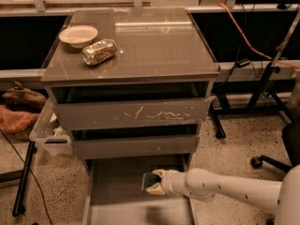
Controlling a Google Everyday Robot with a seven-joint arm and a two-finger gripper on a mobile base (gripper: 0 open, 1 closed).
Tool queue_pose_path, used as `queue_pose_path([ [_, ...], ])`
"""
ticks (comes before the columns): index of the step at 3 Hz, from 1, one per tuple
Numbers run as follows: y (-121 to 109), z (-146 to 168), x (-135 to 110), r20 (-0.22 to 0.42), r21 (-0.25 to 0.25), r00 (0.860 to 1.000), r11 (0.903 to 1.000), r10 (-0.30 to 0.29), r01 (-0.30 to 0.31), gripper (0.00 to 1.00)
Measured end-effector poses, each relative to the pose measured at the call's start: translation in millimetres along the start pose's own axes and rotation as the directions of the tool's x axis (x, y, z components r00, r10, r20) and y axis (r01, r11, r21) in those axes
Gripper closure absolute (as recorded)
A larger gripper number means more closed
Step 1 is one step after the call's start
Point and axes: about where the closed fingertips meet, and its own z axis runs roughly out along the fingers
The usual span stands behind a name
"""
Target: Pick sponge from bottom drawer and place on counter
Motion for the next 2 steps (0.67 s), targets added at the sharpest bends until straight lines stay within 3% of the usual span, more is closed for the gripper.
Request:
queue_pose_path([
  [1,-3.9,-17.3,-12.5,0.010,0.024,1.000,0.9997,0.005,-0.005,1.00],
  [2,-6.8,-68.1,-57.3,0.051,0.049,0.998,0.9987,-0.021,0.018,1.00],
])
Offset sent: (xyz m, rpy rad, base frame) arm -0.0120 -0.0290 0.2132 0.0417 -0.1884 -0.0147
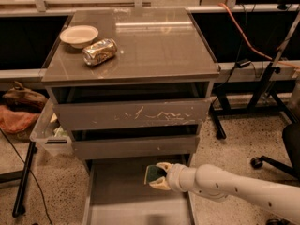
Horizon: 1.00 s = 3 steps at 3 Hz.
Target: Pick sponge from bottom drawer and place on counter
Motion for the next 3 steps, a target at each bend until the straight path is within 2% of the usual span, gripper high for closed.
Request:
queue_pose_path([
  [1,-14.7,-56.4,-72.1,0.033,0.025,0.997,0.9971,-0.073,0.072,1.00],
  [2,-27.3,-72.6,-92.4,0.023,0.053,0.992,0.9912,-0.123,0.122,1.00],
  [3,-29.0,-78.9,-100.7,0.027,0.055,0.991,0.9900,-0.132,0.130,1.00],
])
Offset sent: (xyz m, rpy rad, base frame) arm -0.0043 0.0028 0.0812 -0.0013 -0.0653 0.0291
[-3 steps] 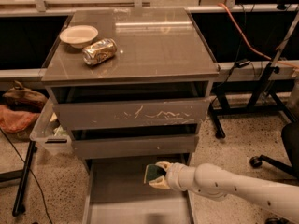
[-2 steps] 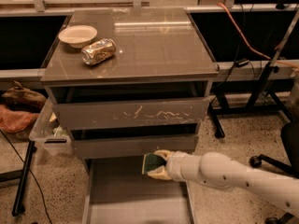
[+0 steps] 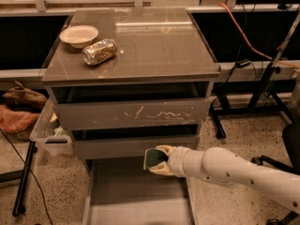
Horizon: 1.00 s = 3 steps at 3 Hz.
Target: Pick sponge from bottom drawer and place on counter
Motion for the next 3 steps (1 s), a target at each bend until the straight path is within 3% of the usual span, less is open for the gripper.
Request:
queue_pose_path([
  [1,-18.0,-28.6,-54.4,0.030,0.004,0.996,0.9960,-0.090,0.090,1.00],
  [2,-40.9,-54.3,-136.6,0.134,-0.001,0.962,0.9711,-0.236,0.239,1.00],
  [3,-41.9,-55.6,-144.7,0.150,-0.013,0.957,0.9676,-0.247,0.252,1.00],
])
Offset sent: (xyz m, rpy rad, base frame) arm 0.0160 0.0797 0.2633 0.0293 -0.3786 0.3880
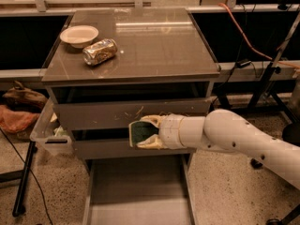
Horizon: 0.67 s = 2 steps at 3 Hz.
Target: Pick sponge from bottom drawer and place on counter
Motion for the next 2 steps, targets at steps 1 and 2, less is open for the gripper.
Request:
queue_pose_path([
  [1,-0.1,-0.1,-0.1,0.000,0.000,1.000,1.0000,0.000,0.000,1.00],
  [2,-20.1,-15.3,-29.2,0.013,0.032,0.998,0.9976,-0.063,0.062,1.00],
])
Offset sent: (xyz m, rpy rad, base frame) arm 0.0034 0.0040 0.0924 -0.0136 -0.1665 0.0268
